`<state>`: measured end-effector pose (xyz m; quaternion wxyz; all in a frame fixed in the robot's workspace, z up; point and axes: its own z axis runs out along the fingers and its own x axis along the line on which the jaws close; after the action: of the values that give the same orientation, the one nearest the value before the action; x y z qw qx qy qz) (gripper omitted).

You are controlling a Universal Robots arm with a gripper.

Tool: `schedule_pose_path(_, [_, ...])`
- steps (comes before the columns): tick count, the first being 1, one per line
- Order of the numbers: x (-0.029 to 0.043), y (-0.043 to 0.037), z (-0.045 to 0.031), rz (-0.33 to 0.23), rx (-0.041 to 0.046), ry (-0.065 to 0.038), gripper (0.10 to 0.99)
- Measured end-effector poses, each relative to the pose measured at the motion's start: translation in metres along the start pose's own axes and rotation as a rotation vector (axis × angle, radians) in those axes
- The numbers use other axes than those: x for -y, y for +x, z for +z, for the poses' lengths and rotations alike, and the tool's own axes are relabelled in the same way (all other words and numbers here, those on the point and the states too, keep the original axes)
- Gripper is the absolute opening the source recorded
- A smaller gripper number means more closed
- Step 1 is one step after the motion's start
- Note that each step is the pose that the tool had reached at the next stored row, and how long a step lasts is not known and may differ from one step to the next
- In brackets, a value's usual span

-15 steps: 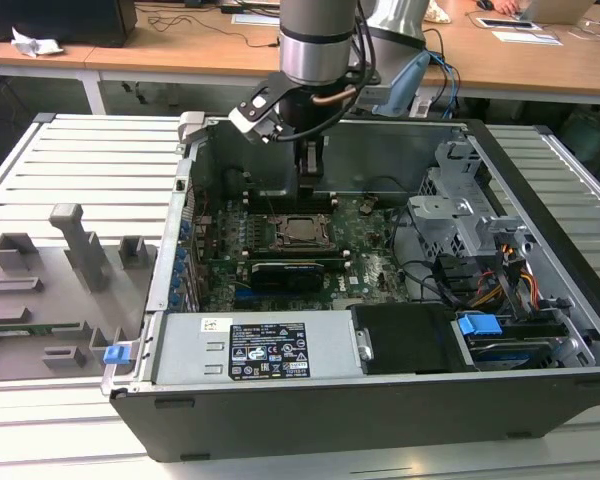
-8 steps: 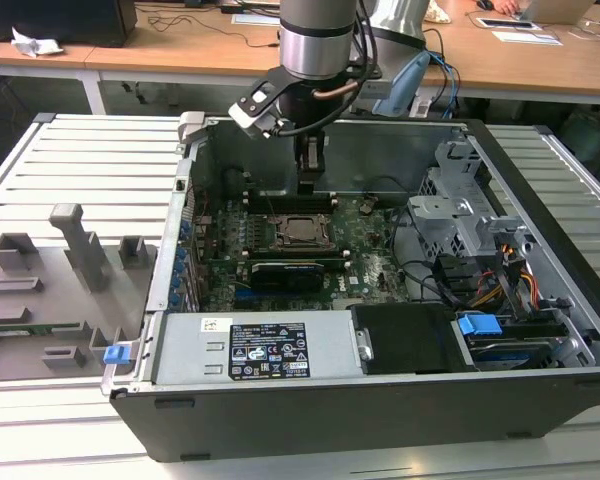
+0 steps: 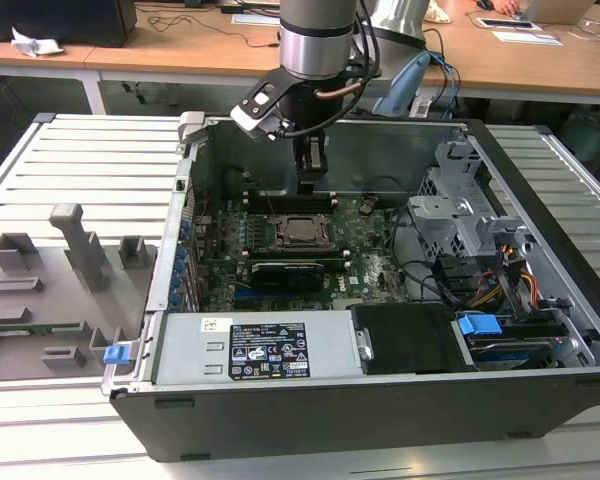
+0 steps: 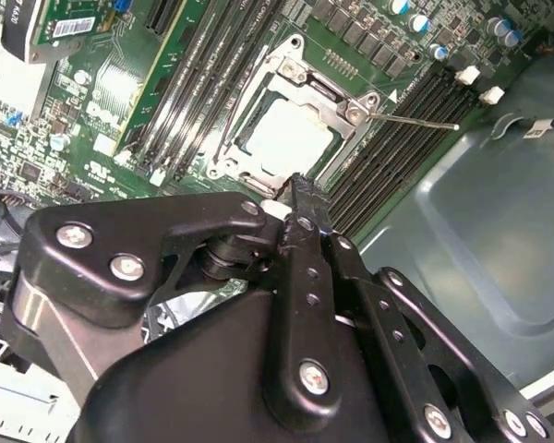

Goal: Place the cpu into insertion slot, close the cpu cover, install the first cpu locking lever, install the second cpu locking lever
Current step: 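Install the first cpu locking lever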

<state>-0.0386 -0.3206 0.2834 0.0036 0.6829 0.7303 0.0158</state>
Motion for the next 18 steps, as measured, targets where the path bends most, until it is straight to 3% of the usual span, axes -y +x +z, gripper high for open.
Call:
schedule_pose_path(6, [0.0000,0.0000,0.0001,-0.088,-0.0026,0.001,0.106])
schedule_pose_path(11, [0.0000,0.0000,0.0001,-0.215,-0.0062,0.003,0.106])
schedule_pose_path(18, [0.0000,0.0000,0.0001,-0.325,-0.0090,0.005,0.106])
